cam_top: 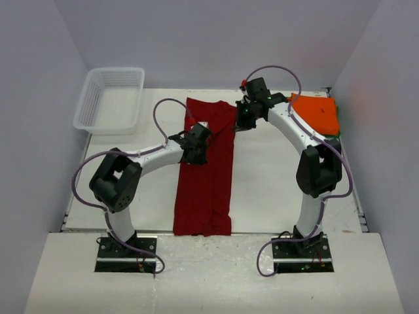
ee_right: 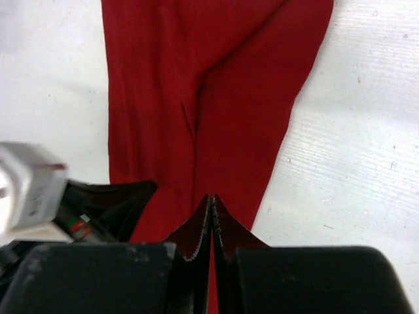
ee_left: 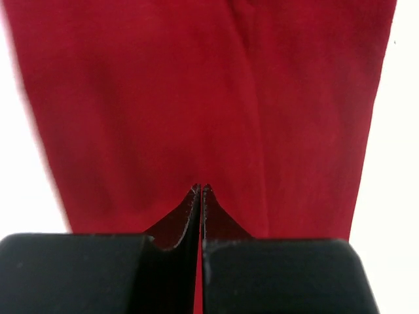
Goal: Fold and stack the t-shirts
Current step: Rotate the tshirt 90 degrees
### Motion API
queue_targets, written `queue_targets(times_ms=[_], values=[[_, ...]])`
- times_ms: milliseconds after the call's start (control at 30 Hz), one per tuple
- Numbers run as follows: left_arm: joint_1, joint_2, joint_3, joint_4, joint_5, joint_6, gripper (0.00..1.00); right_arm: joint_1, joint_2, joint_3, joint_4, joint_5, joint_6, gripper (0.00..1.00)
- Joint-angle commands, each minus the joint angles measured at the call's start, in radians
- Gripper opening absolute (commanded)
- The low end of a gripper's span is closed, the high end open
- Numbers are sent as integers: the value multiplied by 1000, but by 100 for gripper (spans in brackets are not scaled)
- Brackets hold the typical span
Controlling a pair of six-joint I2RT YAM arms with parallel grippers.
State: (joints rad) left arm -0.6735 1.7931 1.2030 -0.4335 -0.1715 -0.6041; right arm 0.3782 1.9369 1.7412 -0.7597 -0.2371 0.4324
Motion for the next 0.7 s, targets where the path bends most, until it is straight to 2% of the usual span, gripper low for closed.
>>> queue_targets(times_ms=[0,133,267,367,433,667], values=[[20,70,62,121,119,64,0,-18,8,52,-43,-53,-29,0],[60,115,110,139,124,79,0,-36,-4,18,-40,-53,-52,0],[147,169,222,119,165,99,0,-39,-30,-23,-32,-47,-58,0],[186,206,309,99,205,110,8,-41,-56,-46,-24,-44,-61,0],[198,230,355,84,225,121,21,-42,-67,-52,-24,-42,-63,0],[261,391,598,59,381,150,32,-44,-160,-77,-26,-48,-58,0]])
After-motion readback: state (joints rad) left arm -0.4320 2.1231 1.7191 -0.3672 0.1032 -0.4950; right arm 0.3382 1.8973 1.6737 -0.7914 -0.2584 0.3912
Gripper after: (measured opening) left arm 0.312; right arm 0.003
